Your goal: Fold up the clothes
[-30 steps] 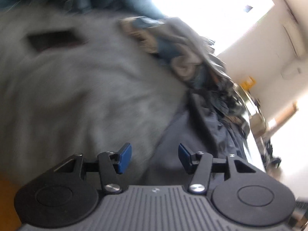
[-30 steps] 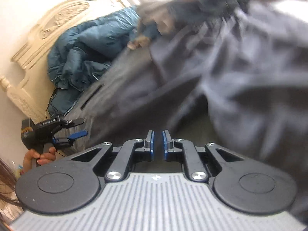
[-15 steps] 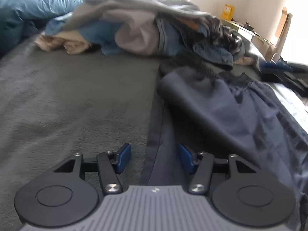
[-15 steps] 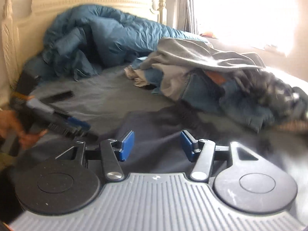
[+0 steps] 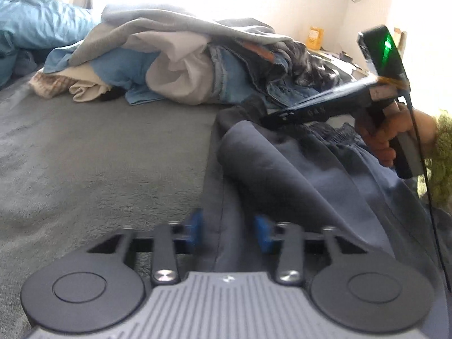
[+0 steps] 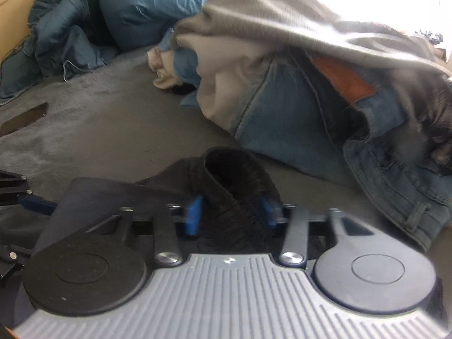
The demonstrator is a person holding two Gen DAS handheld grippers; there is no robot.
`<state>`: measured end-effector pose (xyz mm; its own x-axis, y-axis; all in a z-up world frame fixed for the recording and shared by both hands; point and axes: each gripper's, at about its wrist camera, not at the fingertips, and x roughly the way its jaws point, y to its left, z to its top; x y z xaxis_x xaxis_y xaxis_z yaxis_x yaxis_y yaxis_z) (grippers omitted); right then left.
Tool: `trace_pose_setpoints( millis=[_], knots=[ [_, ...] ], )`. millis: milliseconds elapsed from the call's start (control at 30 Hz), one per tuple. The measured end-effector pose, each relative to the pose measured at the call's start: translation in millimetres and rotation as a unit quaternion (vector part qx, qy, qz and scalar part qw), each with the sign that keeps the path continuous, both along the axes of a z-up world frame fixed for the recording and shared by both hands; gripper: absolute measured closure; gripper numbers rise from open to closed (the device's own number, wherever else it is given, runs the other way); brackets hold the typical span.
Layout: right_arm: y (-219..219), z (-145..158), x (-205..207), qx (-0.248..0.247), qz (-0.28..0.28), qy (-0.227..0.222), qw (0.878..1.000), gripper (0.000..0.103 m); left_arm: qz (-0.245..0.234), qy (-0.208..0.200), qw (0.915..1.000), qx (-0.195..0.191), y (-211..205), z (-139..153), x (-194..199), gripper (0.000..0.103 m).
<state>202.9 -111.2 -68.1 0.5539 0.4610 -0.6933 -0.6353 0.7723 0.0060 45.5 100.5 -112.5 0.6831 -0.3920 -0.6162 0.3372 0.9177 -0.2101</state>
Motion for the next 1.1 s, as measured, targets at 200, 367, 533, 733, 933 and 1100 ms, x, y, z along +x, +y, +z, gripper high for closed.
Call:
trace_pose_setpoints(
  millis=[200, 367, 533, 733, 933, 1100],
  knots=[
    [3, 7, -14, -0.033, 0.002, -0.058, 0.998, 0.103, 0.017, 0.025, 0.9978, -0.059, 21, 0, -4, 0.100],
    [2, 19, -11, -0.029, -0.010, -0.081, 0.996, 0.103, 0.045, 0.036, 0.9949, -0.083, 44, 3, -16, 0.100],
    [12, 15, 0, -0.023, -0.014, -0.088, 0.996, 0.103, 0.049, 0.061, 0.9935, -0.082, 58, 0, -19, 0.097],
    [-6, 22, 7, 0.013, -0.041, -0.085, 0.995, 0.102, 0.060, 0.021, 0.9962, -0.060, 63, 29, -11, 0.068],
    [-106, 54, -13, 0.029, -0.081, -0.092, 0.992, 0.100, 0.010, -0.009, 0.9991, -0.041, 27, 54, 42, 0.046],
    [-143, 38, -22, -0.016, -0.049, -0.066, 0.996, 0.088, -0.023, 0.043, 0.9974, -0.053, -17, 37, 122, 0.045]
  ],
)
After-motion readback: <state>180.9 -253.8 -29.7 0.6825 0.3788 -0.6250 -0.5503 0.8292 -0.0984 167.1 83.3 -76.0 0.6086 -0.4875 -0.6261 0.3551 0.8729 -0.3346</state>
